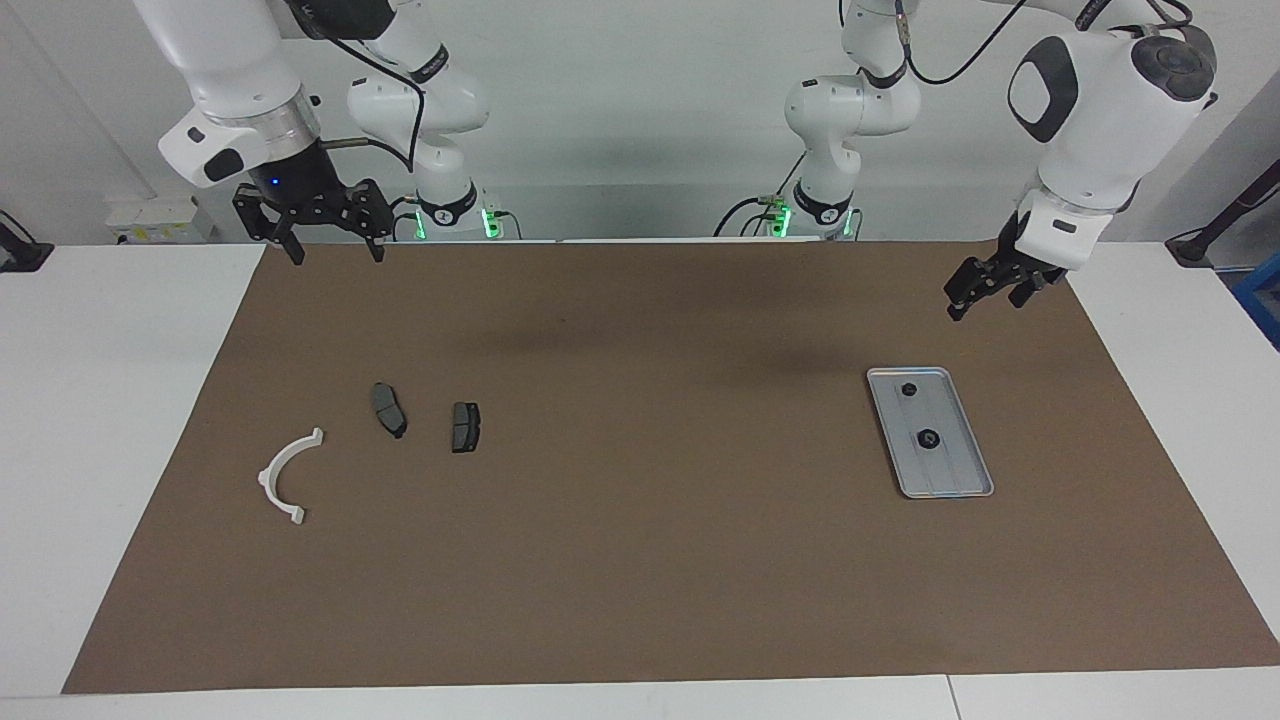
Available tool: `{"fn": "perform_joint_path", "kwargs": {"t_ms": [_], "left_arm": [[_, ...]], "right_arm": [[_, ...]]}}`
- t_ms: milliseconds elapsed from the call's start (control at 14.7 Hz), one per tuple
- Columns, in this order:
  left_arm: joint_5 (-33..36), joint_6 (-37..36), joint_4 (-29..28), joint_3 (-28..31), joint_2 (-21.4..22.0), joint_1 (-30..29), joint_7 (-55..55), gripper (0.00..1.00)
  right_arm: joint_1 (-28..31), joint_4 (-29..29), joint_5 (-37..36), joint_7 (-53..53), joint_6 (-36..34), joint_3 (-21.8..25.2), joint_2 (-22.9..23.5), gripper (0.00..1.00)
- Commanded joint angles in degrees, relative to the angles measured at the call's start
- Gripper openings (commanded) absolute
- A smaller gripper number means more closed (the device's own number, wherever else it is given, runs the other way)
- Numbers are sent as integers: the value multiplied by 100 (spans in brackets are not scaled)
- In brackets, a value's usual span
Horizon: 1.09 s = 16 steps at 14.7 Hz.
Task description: Pick bearing gear from pile to tray
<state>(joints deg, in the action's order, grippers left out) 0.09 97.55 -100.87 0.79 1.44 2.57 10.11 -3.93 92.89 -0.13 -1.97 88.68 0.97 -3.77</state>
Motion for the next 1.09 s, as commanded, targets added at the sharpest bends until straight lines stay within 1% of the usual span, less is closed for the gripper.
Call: {"fn": "perform_joint_path", "kwargs": {"t_ms": [0, 136, 475, 679, 1018], "left_arm": [[-89, -455, 207, 62, -3, 68, -44, 100], [-97, -649, 366, 44, -12, 68, -44, 100], [-97, -930, 384, 0, 14, 60, -53, 100], [-97, -975, 480, -26, 14, 51, -44, 100], [-97, -940, 472, -17, 32, 51, -53, 100]], "right_arm": [[42, 63, 57, 92, 53, 17, -72, 100], [42, 54, 48, 92, 71, 17, -72, 100], [33, 54, 48, 92, 79, 17, -72, 100], [42, 54, 48, 100, 79, 17, -72, 100], [33, 54, 48, 100, 79, 17, -72, 100]]}}
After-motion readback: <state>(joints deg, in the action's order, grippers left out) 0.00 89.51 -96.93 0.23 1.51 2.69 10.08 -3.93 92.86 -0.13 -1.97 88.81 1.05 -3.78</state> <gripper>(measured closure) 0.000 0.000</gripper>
